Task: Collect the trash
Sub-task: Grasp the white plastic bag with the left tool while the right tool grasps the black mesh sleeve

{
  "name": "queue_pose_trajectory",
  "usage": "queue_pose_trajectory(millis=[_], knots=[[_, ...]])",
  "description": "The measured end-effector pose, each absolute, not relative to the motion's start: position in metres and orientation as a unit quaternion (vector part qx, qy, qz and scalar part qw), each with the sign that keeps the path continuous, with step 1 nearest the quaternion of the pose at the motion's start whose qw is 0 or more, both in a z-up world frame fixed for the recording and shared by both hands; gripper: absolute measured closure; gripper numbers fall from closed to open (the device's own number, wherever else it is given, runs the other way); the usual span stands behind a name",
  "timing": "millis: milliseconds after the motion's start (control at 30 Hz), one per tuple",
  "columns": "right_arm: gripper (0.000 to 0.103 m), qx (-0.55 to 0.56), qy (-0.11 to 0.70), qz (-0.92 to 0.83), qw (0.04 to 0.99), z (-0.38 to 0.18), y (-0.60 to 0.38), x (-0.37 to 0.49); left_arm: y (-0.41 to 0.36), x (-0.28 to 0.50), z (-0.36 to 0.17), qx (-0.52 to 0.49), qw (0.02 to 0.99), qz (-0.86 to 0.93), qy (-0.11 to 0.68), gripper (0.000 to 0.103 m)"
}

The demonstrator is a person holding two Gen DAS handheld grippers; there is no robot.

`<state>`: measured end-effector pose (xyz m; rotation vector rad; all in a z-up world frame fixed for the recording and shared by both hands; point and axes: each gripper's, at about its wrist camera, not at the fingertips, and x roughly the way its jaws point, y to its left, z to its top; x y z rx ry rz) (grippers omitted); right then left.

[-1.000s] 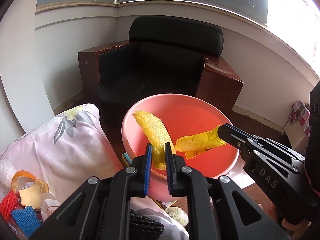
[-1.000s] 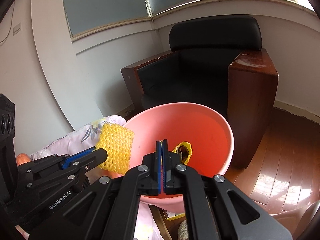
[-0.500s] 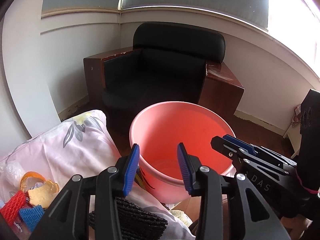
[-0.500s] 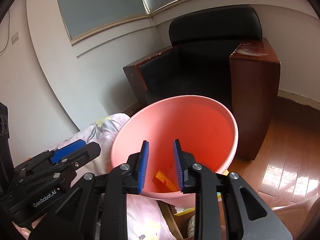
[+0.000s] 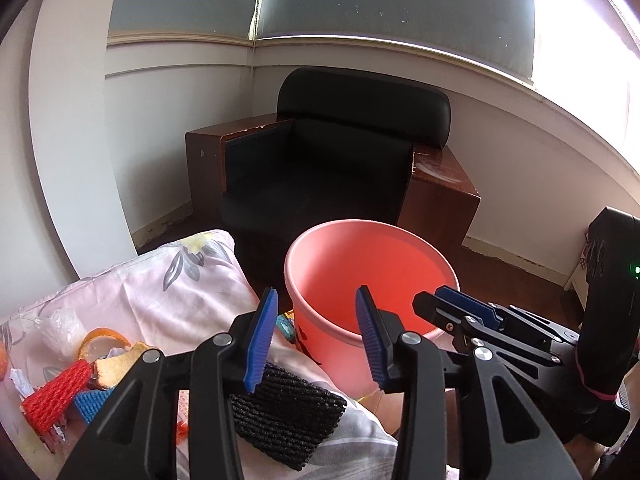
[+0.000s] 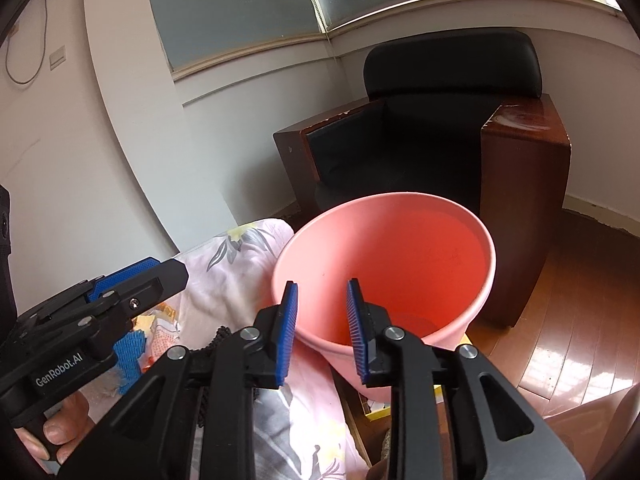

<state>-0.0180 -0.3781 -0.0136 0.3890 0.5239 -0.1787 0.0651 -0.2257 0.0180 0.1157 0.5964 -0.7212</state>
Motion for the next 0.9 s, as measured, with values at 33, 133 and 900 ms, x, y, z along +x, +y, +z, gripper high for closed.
queue_pose_trajectory(millis=[33,133,900], knots=[[0.077,0.191,0.257,-0.083,0.944,-0.013,-0.373,-0.02,-0.22,0.062,0.02,0.053,0.892,-0.346,0.286,0.063],[0.077,0.19,0.258,-0.072,0.944,-0.013,-0.359,-0.027,-0.205,0.056,0.024,0.047,0.895,-0.342,0.283,0.063],[0.077,0.187,0.325,-0.021,0.927,-0.043,-0.308,-0.03,-0.09,0.025,-0.008,0.051,0.912,-0.266,0.31,0.063]])
